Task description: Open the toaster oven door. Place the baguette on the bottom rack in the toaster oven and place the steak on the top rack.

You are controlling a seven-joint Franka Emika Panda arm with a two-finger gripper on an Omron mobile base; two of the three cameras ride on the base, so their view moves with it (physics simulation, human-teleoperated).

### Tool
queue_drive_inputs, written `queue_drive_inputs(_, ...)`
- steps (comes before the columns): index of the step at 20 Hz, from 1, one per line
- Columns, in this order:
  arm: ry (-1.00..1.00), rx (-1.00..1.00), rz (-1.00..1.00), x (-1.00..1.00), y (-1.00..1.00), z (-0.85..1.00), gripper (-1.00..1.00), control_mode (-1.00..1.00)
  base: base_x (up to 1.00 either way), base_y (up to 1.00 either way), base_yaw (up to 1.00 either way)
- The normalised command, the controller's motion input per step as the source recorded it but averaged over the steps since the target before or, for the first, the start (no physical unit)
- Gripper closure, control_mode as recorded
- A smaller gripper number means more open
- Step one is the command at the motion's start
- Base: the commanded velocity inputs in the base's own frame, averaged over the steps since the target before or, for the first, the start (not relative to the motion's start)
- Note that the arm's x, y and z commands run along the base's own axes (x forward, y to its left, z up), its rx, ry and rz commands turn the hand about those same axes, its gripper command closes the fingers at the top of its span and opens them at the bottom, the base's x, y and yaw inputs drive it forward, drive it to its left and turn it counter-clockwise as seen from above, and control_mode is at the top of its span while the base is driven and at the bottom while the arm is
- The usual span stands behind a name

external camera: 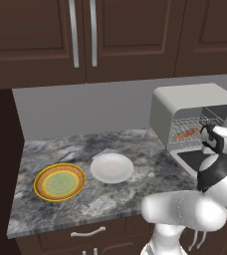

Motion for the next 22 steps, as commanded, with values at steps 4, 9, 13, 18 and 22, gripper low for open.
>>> queue_drive_inputs(4, 0.05, 0.12, 0.05, 0.31, -0.08, -0.17, -1.00, -1.00, 0.00, 0.00, 0.00)
queue_drive_inputs(9, 0.00, 0.02, -0.06, 0.23, -0.01, -0.17, -1.00, -1.00, 0.00, 0.00, 0.00)
queue_drive_inputs(13, 0.00, 0.00, -0.10, 0.16, 0.00, -0.25, -1.00, -1.00, 0.00, 0.00, 0.00)
queue_drive_inputs(18, 0.00, -0.01, -0.21, 0.10, 0.00, -0.20, -1.00, -1.00, 0.00, 0.00, 0.00)
queue_drive_inputs(22, 0.00, 0.00, -0.20, 0.35, 0.00, -0.14, -1.00, -1.00, 0.00, 0.00, 0.00)
